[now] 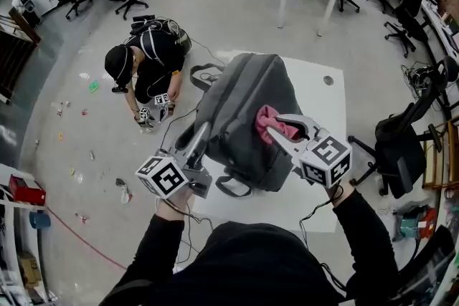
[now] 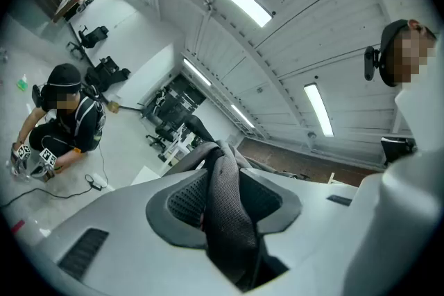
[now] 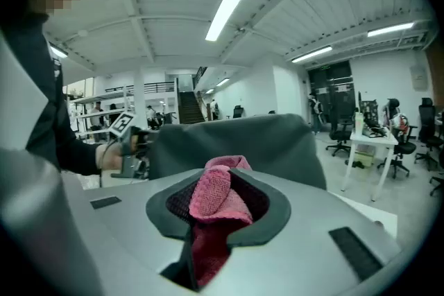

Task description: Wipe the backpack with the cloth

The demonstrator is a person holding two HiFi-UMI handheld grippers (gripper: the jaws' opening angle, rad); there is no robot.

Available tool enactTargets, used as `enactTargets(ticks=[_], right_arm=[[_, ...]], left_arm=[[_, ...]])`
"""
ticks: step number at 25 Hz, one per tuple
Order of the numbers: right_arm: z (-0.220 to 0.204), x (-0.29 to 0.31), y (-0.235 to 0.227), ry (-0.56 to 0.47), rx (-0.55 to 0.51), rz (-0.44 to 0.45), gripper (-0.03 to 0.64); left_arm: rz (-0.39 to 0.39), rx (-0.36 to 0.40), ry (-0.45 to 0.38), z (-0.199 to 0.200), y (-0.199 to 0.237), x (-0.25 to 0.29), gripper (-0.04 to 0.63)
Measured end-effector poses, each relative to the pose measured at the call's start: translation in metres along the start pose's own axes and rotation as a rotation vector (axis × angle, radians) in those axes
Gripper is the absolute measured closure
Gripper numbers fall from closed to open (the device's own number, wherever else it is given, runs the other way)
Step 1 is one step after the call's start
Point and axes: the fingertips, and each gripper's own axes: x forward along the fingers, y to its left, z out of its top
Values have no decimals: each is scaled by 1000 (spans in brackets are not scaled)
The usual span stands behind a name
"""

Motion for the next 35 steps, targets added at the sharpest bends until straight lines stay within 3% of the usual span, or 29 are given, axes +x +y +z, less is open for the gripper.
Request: enactTargets(ticks=[6, 9, 12, 16, 22, 25, 29, 35], right_arm=[[-20, 37, 104, 19, -18, 196, 525], [-22, 39, 108, 5, -49, 239, 525], [-27, 32, 76, -23, -39, 236, 525], [-30, 29, -11, -46, -5, 107, 525], [-27, -13, -169, -152, 126, -204, 525], [-30, -30, -202, -187, 161, -255, 525], [-55, -17, -170, -119, 118, -141, 525], [-107, -12, -28, 6, 90, 154, 525]], left_arm=[[30, -20, 15, 21, 48, -8, 449], [38, -13, 15, 19, 55, -8, 453], [24, 26, 14, 12, 47, -2, 453], [19, 47, 26, 9, 29, 4, 453], [41, 91, 39, 0, 9, 11, 453], [56, 98, 29, -3, 4, 10, 453], [58, 105, 20, -4, 5, 7, 453], [60, 99, 17, -4, 1, 6, 453]])
